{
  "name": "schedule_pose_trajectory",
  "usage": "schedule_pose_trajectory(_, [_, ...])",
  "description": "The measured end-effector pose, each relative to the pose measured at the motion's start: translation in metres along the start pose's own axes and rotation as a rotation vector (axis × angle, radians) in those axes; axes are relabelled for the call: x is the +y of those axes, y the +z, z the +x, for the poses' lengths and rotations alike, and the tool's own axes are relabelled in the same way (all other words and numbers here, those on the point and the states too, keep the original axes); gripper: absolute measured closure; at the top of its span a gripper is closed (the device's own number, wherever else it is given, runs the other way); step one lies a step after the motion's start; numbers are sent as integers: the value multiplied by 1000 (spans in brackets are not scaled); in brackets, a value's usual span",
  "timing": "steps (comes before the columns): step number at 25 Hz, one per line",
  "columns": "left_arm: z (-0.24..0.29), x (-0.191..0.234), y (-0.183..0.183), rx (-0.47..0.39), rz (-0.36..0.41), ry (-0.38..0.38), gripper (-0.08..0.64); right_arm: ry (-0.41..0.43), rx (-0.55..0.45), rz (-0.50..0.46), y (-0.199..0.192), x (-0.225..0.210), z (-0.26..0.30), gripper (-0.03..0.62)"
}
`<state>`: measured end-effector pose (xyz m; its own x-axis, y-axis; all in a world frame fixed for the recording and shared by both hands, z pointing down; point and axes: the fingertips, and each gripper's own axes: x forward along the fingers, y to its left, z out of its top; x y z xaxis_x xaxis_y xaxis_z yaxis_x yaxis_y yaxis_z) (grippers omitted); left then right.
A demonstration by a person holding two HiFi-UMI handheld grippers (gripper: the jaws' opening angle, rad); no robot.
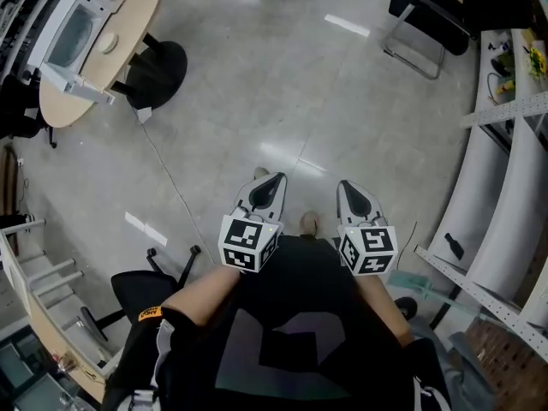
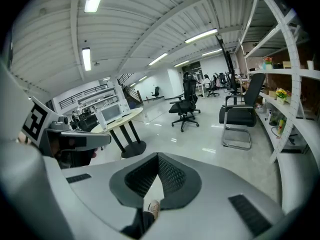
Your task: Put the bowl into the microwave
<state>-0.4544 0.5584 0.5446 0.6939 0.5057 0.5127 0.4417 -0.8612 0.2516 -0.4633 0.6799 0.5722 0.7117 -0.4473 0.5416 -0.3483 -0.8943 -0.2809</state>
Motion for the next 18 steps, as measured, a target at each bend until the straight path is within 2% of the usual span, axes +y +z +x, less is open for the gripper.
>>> schedule_pose_trajectory(9, [3,81,50,-84,-130,24,512,8,4,-96,76,33,55,577])
schedule_pose_trajectory(18, [-11,165,84,-124,-140,16,512,35,15,-195,126,109,113,577])
